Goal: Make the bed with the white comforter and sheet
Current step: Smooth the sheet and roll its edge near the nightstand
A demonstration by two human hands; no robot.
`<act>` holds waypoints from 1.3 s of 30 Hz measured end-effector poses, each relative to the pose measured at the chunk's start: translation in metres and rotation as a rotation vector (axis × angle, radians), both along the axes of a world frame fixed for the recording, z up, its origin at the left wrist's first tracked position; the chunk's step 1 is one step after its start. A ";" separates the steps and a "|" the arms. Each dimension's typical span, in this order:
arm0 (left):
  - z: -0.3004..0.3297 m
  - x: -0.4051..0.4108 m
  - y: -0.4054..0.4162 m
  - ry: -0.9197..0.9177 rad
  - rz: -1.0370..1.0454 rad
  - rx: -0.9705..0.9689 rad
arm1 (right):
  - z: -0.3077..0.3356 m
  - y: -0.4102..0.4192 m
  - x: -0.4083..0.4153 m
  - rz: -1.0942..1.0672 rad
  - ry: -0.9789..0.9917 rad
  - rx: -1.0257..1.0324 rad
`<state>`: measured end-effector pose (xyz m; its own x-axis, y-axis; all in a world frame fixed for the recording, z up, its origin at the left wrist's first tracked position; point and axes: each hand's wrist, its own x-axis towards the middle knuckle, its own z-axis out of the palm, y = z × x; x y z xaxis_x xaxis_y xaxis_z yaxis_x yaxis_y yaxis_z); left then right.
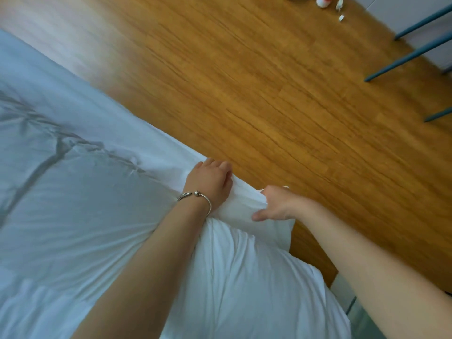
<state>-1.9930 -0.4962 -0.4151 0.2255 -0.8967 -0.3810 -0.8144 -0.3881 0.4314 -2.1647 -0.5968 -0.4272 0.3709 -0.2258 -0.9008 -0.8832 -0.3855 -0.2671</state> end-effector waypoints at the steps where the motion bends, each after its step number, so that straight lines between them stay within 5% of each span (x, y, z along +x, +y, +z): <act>1: 0.001 0.000 0.001 -0.003 0.007 -0.009 | 0.006 -0.002 0.001 -0.032 -0.042 -0.014; 12: 0.012 -0.002 0.014 -0.043 0.068 -0.101 | 0.071 0.051 0.008 -0.860 -0.497 0.118; 19: 0.016 -0.004 0.017 -0.022 0.041 -0.106 | 0.137 0.122 0.015 -0.293 -0.034 -0.062; 26: 0.051 0.001 0.039 -0.078 0.054 -0.007 | 0.117 0.146 0.020 -0.279 -0.078 -0.256; 33: 0.103 -0.018 0.165 -0.235 -0.041 -0.397 | 0.117 0.149 0.018 -0.256 -0.118 -0.316; 39: 0.123 -0.041 0.208 -0.227 -0.081 0.078 | 0.129 0.166 0.012 -0.243 -0.174 -0.454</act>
<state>-2.0337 -0.2886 -0.2916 0.2421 -0.8849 -0.3980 -0.9166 -0.3431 0.2054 -2.1530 -0.4312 -0.2984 0.3949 -0.6754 -0.6228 -0.9187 -0.2863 -0.2720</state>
